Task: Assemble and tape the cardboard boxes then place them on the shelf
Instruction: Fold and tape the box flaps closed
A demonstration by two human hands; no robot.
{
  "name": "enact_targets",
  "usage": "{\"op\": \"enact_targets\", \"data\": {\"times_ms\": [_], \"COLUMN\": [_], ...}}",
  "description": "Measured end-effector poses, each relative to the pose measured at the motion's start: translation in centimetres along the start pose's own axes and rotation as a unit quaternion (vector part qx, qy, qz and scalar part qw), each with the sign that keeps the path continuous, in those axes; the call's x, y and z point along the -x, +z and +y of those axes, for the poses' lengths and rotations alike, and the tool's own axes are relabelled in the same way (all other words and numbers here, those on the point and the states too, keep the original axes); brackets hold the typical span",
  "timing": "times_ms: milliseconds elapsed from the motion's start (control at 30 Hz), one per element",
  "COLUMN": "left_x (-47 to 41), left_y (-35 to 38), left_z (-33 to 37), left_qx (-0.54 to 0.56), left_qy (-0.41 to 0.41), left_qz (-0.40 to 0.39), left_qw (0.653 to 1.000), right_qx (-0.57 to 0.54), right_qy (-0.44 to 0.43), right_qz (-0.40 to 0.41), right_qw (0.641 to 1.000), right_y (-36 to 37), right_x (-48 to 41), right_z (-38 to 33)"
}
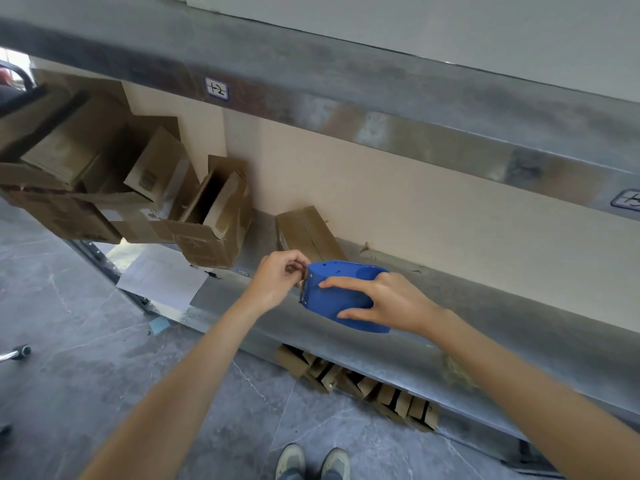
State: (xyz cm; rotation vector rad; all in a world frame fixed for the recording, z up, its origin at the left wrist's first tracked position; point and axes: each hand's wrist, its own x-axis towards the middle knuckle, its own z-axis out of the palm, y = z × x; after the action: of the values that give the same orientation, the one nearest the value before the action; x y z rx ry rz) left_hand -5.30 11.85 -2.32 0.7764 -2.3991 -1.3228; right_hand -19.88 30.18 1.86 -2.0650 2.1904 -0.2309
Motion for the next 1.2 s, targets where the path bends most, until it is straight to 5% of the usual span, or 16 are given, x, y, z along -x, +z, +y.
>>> {"op": "enact_targets", "data": {"times_ms": [367, 667, 1200], "left_x": [2.4, 3.4, 3.0], "left_y": [-2.7, -1.0, 2.7], "left_z": [-2.9, -4.2, -4.0], "left_qx": [0.04, 0.056, 0.044], "left_qy": [-0.063, -0.091, -0.01], "left_qz": [0.12, 0.057, 0.06], "left_qw": [0.99, 0.993, 0.997], "right_qx": [-0.055, -0.034, -0.034], "right_qy": [0.06, 0.109, 0.146], "right_qz": [0.006, -0.01, -0.038], "right_qw": [0.997, 0.993, 0.988], "right_y": [-1.5, -1.4, -0.4], "right_x": [2.3, 5.4, 7.7], "right_z": [3.1, 6.4, 8.2]}}
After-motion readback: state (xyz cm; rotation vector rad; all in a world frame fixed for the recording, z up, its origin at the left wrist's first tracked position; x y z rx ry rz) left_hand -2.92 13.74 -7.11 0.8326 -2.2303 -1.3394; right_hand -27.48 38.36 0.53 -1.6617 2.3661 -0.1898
